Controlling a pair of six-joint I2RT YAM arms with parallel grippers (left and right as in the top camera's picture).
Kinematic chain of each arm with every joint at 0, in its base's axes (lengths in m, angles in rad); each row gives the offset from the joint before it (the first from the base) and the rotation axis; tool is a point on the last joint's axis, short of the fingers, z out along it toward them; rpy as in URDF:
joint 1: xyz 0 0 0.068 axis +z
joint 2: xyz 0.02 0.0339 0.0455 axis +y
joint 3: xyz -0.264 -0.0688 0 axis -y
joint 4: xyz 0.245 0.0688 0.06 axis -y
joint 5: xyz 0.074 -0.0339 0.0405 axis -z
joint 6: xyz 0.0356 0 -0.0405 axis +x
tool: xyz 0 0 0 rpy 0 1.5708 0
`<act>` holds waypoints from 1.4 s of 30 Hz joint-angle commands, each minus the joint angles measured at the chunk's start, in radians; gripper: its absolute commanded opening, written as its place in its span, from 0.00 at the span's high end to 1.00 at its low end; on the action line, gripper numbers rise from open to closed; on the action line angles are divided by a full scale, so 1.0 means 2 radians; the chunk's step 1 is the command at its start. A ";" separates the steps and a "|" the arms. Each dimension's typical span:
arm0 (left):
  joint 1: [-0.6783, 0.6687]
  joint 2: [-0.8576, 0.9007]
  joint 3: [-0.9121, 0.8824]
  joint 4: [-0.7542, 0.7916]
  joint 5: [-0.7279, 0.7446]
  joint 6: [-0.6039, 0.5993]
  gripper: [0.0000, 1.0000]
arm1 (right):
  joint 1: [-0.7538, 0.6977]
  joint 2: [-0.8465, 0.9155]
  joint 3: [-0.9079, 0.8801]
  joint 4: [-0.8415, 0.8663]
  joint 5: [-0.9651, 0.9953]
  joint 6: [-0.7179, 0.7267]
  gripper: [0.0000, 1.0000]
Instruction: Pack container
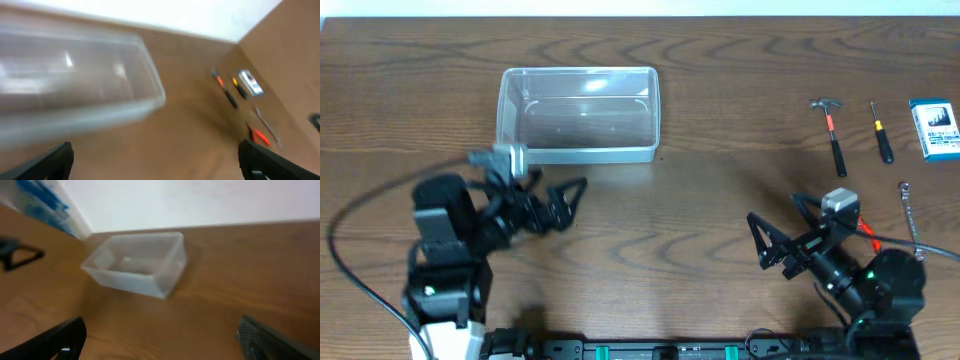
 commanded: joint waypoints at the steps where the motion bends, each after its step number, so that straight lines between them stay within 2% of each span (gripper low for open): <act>1: 0.002 0.013 0.041 0.019 -0.024 0.036 0.02 | 0.003 0.014 0.036 0.018 -0.039 0.007 0.01; 4: 0.003 0.026 0.085 -0.014 -0.063 0.039 0.02 | 0.003 0.017 0.037 0.067 -0.040 0.053 0.01; 7: 0.003 0.045 0.150 -0.124 -0.162 0.068 0.02 | 0.003 0.027 0.042 0.074 -0.036 0.068 0.01; 9: 0.003 0.070 0.213 -0.224 -0.270 0.085 0.02 | 0.003 0.043 0.052 0.046 -0.022 0.074 0.01; 12: 0.003 0.108 0.294 -0.328 -0.382 0.086 0.02 | 0.003 0.093 0.096 -0.069 0.039 0.084 0.01; 14: 0.003 0.124 0.328 -0.359 -0.389 0.085 0.02 | 0.003 0.136 0.133 -0.148 0.063 0.054 0.01; 16: 0.003 0.128 0.335 -0.361 -0.389 0.078 0.02 | 0.003 0.180 0.171 -0.216 0.063 -0.008 0.01; 19: 0.003 0.129 0.330 -0.374 -0.389 0.076 0.02 | 0.003 0.224 0.204 -0.262 0.063 -0.049 0.01; 23: 0.003 0.132 0.329 -0.368 -0.380 0.080 0.02 | 0.003 0.252 0.208 -0.210 0.038 0.042 0.01; 25: 0.003 0.135 0.329 -0.371 -0.380 0.080 0.02 | 0.006 0.263 0.222 -0.187 -0.003 0.042 0.01; 27: 0.003 0.139 0.329 -0.381 -0.380 0.082 0.02 | 0.017 0.280 0.254 -0.200 0.021 0.044 0.01; 31: 0.003 0.153 0.329 -0.402 -0.381 0.082 0.02 | 0.066 0.331 0.363 -0.311 0.199 0.055 0.01; 33: 0.003 0.161 0.329 -0.404 -0.381 0.082 0.02 | 0.093 0.366 0.422 -0.368 0.256 0.061 0.01; 38: 0.003 0.168 0.329 -0.393 -0.381 0.081 0.02 | 0.140 0.474 0.562 -0.498 0.278 0.106 0.01; 40: 0.003 0.169 0.329 -0.381 -0.381 0.080 0.02 | 0.154 0.516 0.602 -0.540 0.285 0.106 0.01; 42: 0.003 0.169 0.329 -0.367 -0.380 0.080 0.02 | 0.167 0.544 0.618 -0.554 0.293 0.076 0.01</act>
